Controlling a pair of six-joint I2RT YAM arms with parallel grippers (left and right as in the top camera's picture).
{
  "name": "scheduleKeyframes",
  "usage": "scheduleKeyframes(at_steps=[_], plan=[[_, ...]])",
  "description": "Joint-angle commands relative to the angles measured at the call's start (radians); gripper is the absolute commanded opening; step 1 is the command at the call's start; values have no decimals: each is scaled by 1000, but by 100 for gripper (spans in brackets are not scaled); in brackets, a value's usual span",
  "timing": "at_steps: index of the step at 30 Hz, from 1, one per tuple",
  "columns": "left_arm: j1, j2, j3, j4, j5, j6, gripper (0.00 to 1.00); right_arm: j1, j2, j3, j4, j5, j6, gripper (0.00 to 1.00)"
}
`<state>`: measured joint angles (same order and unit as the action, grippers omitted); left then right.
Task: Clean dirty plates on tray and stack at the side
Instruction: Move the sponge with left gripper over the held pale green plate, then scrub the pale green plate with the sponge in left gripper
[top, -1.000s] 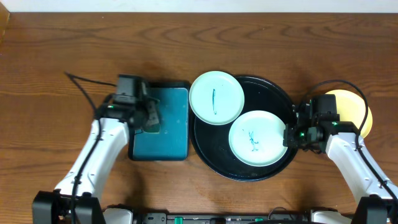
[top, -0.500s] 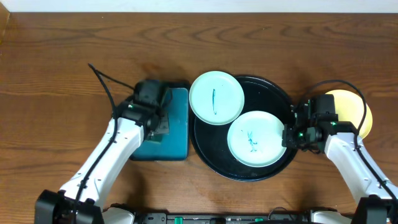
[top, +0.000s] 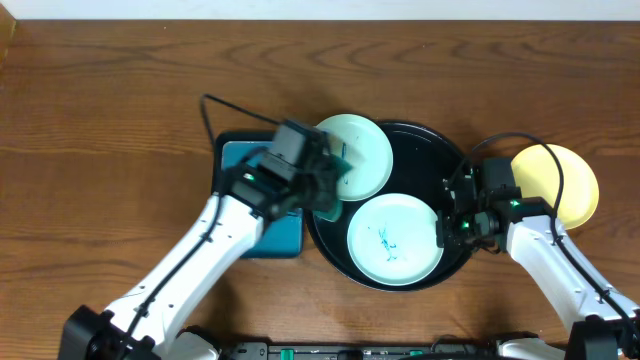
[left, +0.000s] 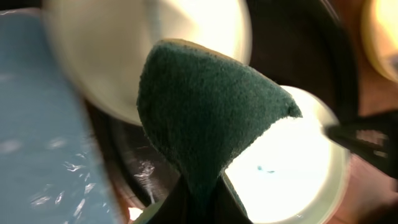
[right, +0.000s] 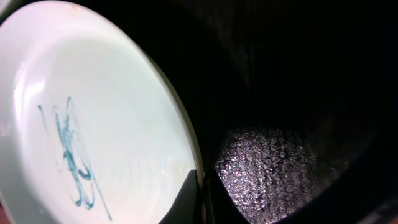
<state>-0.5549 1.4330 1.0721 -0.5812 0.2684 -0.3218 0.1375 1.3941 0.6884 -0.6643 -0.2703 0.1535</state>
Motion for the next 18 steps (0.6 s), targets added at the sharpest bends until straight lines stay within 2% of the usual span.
scheduleKeyframes(at_steps=[1,7,18], plan=[[-85,51,23,45,34,-49,7,10,5,-44,20,-15,18,1],[-206,183,23,142,35,-144,7,10,5,-104,90,-15,33,1],[-364,349,23,257,30,-177,7,10,5,-137,167,-15,33,1]])
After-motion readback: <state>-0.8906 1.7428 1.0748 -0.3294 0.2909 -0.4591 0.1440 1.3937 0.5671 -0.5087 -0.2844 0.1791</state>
